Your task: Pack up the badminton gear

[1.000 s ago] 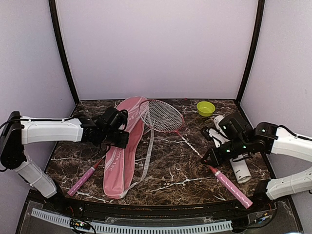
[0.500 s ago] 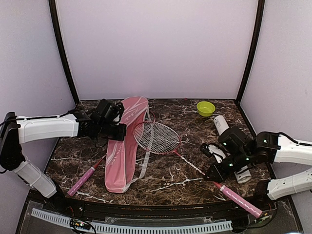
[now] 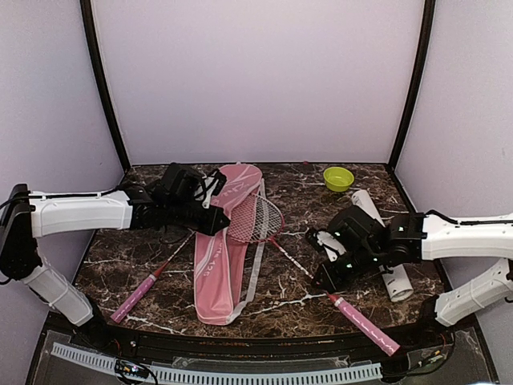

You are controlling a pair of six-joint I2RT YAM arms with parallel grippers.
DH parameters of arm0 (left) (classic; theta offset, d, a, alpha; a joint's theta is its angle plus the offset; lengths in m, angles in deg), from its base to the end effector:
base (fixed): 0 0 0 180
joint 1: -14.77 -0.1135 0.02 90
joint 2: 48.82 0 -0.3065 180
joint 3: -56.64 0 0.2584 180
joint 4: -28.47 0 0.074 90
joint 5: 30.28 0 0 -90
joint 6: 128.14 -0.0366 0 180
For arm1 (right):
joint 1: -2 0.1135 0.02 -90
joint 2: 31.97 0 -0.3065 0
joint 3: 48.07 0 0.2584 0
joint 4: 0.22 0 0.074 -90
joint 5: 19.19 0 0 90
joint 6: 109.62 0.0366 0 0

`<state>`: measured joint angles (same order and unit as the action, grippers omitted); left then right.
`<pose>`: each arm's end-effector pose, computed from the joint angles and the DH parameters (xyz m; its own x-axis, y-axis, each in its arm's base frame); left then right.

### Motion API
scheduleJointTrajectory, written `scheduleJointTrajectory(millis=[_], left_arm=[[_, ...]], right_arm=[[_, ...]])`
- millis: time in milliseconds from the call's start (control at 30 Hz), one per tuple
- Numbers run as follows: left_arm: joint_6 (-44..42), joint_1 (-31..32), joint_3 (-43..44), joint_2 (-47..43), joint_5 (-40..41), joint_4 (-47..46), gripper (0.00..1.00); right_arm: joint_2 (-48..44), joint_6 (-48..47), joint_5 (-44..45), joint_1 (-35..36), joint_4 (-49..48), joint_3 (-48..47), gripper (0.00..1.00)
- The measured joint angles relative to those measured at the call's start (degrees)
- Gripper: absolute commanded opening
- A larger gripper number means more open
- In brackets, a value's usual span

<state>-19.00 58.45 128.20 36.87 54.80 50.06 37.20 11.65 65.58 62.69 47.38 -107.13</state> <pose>0.2417 -0.2352 0.2916 -0.6410 0.1604 -0.7506 0.5592 0.7675 -0.3135 0.1069 0.1973 0.2612 -0.8168 -0.3990 -0.4166 -0.5478 0.7630 0.3432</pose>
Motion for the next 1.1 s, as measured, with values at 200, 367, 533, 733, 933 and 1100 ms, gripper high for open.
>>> scheduleJointTrajectory(millis=[200, 367, 533, 733, 933, 1100], left_arm=[[0.02, 4.13, 0.00, 2.10, -0.70, -2.64, 0.00], [0.68, 6.43, 0.00, 4.04, -0.66, -4.33, 0.00], [1.90, 6.99, -0.02, 4.66, -0.74, -6.97, 0.00], [4.02, 7.23, -0.92, 5.35, -0.94, -11.30, 0.00], [5.99, 7.37, -3.17, 7.52, 0.44, -14.03, 0.00], [7.04, 7.32, -3.19, 10.80, 4.00, -15.47, 0.00]], right_arm=[[8.13, 2.45, 3.78, 0.09, -4.59, -5.03, 0.00], [17.51, 4.66, 9.25, 0.09, -6.36, -12.52, 0.00], [24.41, 6.75, 14.99, 0.07, -8.48, -18.58, 0.00], [33.14, 9.29, 21.18, -0.44, -11.80, -25.64, 0.00], [37.77, 10.71, 23.15, -2.25, -15.63, -26.75, 0.01], [41.24, 10.69, 20.81, -4.39, -18.78, -26.58, 0.12]])
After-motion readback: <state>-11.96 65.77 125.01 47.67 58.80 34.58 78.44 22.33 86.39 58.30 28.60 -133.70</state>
